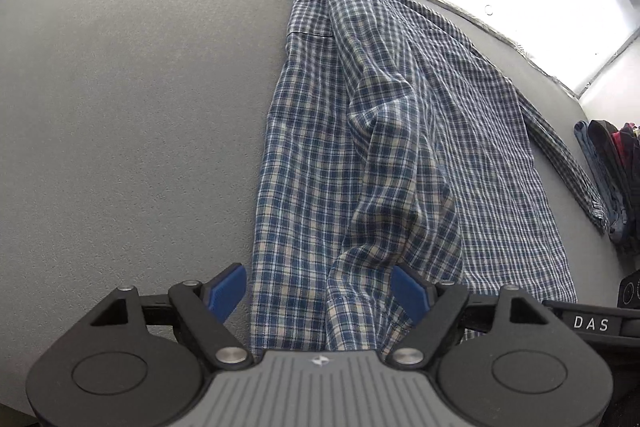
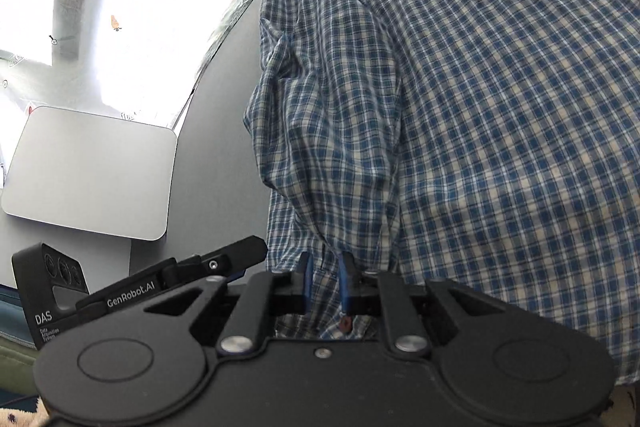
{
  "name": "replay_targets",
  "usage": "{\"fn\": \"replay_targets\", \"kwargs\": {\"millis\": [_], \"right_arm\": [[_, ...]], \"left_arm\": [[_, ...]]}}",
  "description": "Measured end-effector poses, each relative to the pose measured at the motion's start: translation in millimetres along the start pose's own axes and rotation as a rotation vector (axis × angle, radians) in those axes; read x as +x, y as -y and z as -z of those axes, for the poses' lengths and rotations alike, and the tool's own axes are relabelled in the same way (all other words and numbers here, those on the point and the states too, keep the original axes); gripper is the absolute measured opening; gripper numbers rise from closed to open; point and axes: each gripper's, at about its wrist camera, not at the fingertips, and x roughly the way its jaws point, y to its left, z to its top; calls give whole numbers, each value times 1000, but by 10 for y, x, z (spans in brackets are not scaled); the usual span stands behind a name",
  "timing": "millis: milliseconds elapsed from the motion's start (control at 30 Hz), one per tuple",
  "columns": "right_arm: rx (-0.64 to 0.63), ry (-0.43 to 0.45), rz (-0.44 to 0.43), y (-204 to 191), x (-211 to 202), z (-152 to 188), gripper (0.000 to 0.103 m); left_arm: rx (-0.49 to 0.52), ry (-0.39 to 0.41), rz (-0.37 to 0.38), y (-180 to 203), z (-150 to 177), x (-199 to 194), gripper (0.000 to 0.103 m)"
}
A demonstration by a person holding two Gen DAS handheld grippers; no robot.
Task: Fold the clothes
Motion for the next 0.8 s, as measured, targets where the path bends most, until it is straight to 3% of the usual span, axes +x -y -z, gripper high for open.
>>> {"fn": "replay_targets", "kwargs": {"millis": [167,267,367,433,500,600,800], "right_arm": [[60,56,22,177,-199,18,15],[83,68,29,257,-276,30,15],[103,75,25,355,-376,58,15],[108,76,30,406,-418,39,15],[111,75,31,445,-427,16,15],[104,69,37,461,-496,38,15],[72,19,40,455,-424,-88,15]], "left_arm": [[25,-54,31,136,8,165,54],[37,-61,1,206,25,229,47],[15,-66,-28,198,46,248,27],[-17,-67,-29,166,57,243,25],[-44,-61,-27,146,67,229,11],[-75,-41,-39,141,100,180,5],[-191,-21,-63,60,173,61,4]]}}
